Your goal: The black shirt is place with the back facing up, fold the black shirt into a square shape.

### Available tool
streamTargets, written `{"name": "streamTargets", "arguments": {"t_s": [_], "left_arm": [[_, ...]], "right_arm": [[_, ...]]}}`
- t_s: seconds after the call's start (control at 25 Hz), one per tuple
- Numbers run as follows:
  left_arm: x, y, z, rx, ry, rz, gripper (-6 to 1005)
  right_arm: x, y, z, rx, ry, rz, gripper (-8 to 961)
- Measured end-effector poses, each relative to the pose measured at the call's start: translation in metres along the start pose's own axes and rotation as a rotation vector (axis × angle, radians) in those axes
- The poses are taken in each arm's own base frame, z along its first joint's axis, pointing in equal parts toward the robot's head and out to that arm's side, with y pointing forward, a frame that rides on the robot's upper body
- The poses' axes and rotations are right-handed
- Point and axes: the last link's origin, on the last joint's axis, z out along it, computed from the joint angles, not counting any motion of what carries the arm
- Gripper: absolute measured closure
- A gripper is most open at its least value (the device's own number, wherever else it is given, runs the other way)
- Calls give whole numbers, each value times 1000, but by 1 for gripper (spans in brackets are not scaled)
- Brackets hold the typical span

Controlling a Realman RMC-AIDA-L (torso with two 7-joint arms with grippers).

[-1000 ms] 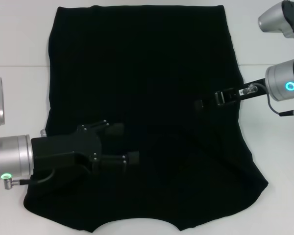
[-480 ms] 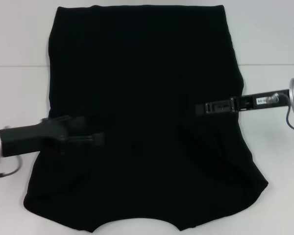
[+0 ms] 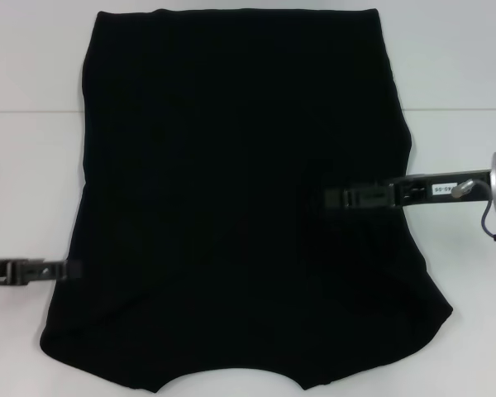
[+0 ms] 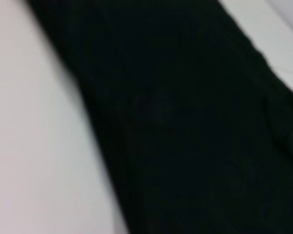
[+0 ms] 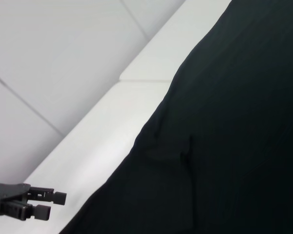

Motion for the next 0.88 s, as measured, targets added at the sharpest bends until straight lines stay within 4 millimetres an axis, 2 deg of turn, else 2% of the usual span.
{"name": "streamTargets", "arguments": {"t_s": [0.04,0.28,0.52,0.88], "left_arm": [[-6,-4,-7,27,-42,-55,50],[-18,-9,-16,50,-117,-124,50],[-20,-7,-15,51,-161,-130,51],[-22,1,-4,17,-217,-103,50]], "right_arm": [[0,1,2,-2,10,-7,28],[6,11,15,-32,120,-84,30],[4,18,22,-42,162,-133,32],[0,16,20,-31,148,-128,34]]}}
